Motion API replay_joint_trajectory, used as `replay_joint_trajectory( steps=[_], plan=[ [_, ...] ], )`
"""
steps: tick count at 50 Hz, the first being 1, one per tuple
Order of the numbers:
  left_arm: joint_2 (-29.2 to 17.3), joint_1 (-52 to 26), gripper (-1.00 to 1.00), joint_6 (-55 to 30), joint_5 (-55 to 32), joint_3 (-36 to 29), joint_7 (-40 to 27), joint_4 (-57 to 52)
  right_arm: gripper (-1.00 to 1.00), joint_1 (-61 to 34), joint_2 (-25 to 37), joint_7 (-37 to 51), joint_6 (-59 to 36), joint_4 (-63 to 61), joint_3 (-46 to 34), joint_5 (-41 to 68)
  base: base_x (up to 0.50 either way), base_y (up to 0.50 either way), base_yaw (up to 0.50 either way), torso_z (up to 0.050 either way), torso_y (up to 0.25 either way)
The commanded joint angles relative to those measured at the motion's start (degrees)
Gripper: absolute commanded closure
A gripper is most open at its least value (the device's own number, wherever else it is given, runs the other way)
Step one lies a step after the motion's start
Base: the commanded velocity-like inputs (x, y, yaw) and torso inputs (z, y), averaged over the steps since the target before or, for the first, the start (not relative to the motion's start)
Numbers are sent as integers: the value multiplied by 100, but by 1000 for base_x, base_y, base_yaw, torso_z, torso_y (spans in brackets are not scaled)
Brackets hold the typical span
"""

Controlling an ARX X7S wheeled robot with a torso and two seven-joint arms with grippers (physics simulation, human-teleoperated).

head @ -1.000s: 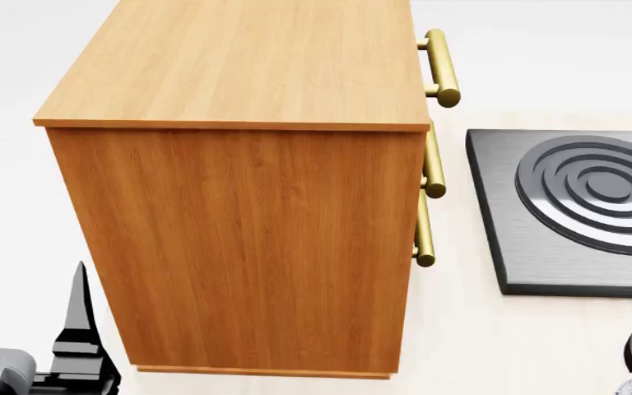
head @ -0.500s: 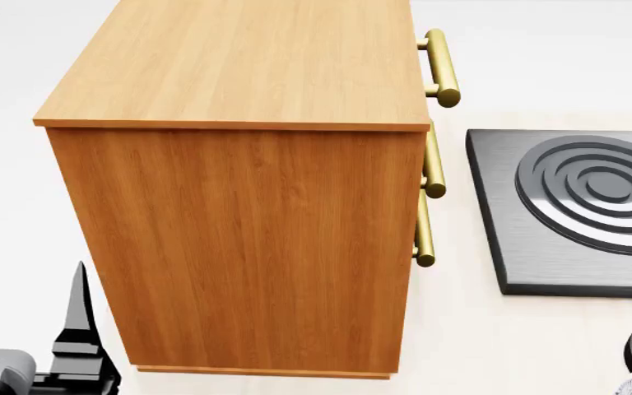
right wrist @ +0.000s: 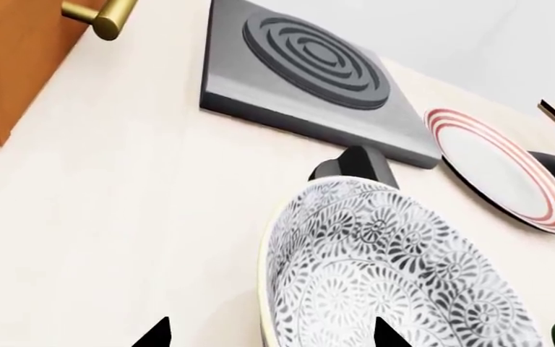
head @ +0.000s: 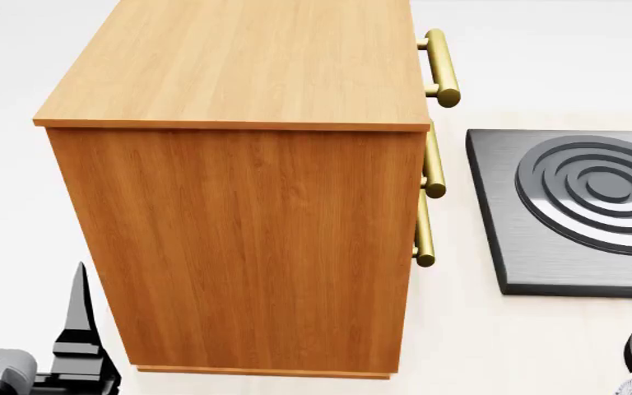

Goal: Put the bowl on the top of the cabinet.

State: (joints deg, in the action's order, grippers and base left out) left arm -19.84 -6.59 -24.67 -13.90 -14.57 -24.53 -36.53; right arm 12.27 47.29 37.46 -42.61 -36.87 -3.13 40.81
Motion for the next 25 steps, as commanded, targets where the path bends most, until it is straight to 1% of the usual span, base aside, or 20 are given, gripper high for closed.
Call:
replay_joint_trajectory(
  steps=[1,25],
  plan=[
    [-12,-9,-100,48,-10,-9,-5,63,-100,-56,-33,-25,29,117,-89,-76,0,0,0,0,0],
    [-43,8,-100,78,-51,-16,-43,69,-100,-149,-84,-36,28,247,-182,-118,0,0,0,0,0]
  ],
)
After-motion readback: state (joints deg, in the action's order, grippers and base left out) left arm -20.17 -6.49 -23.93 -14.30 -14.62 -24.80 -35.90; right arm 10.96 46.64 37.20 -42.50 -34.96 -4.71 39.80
